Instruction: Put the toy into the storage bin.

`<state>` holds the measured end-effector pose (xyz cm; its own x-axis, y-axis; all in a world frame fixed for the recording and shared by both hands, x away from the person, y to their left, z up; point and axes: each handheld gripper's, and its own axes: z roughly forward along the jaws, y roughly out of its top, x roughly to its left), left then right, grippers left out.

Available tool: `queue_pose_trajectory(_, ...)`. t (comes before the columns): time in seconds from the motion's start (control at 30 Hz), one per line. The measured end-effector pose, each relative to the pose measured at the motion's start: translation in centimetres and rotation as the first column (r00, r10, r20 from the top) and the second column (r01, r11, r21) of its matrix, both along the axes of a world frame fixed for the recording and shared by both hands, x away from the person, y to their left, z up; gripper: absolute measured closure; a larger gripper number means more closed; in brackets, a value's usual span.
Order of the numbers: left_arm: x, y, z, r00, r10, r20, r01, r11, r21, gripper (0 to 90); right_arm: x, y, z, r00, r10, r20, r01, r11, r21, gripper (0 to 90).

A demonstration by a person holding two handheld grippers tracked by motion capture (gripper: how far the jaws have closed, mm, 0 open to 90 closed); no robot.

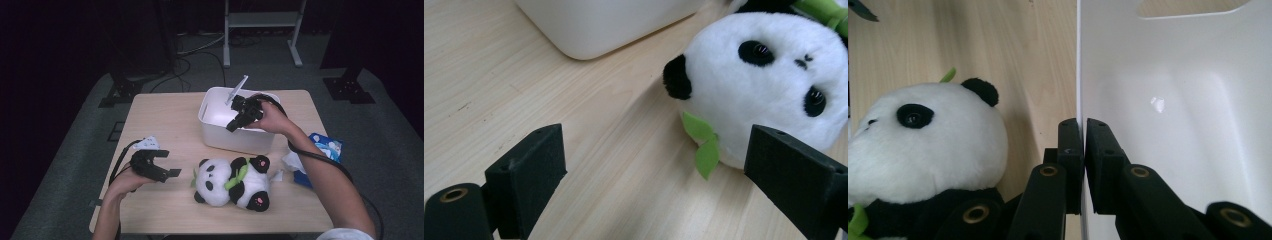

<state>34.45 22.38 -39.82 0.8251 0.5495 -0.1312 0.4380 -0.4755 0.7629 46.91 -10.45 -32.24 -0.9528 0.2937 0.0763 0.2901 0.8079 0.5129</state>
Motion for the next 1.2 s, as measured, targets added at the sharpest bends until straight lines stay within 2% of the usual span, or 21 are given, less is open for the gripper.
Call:
queue_pose_trajectory(0.27, 0.0, -0.3, -0.1, 0.9999, -0.015, 0.001, 0.015, 0.9999, 0.006, 8.4, -1.5, 0.4, 0.0, 0.9994, 0.034, 0.002, -0.034, 0.999, -0.001, 85.0)
queue_pose_trajectory(0.5, -0.1, -0.4, 0.0, 0.9999, -0.016, 0.001, 0.016, 0.9998, 0.009, 8.4, -2.6, 0.9, 0.1, 0.9969, 0.077, -0.015, -0.077, 0.997, -0.010, 85.0)
queue_pose_trajectory(0.73, -0.1, -0.5, -0.1, 0.9998, -0.020, 0.001, 0.020, 0.9998, 0.009, 8.4, -3.1, 1.0, 0.1, 0.9950, 0.098, -0.020, -0.099, 0.995, -0.011, 84.9)
queue_pose_trajectory(0.9, -0.1, -0.5, -0.1, 0.9998, -0.020, 0.000, 0.020, 0.9998, 0.009, 8.4, -3.3, 0.9, 0.0, 0.9946, 0.100, -0.030, -0.100, 0.995, -0.001, 84.4)
queue_pose_trajectory(0.97, -0.1, -0.6, -0.1, 0.9998, -0.019, -0.001, 0.019, 0.9998, 0.009, 8.4, -3.3, 0.9, 0.1, 0.9948, 0.094, -0.040, -0.094, 0.996, 0.009, 78.1)
queue_pose_trajectory(1.0, -0.1, -0.5, -0.1, 0.9998, -0.019, 0.001, 0.019, 0.9998, 0.009, 8.4, -3.3, 0.8, 0.1, 0.9960, 0.083, -0.033, -0.082, 0.996, 0.018, 74.8)
queue_pose_trajectory(1.2, -0.2, -0.7, 0.0, 0.9997, -0.024, 0.002, 0.024, 0.9997, 0.002, 8.4, -4.2, 0.1, 1.4, 0.9979, 0.064, -0.003, -0.064, 0.996, 0.063, 72.4)
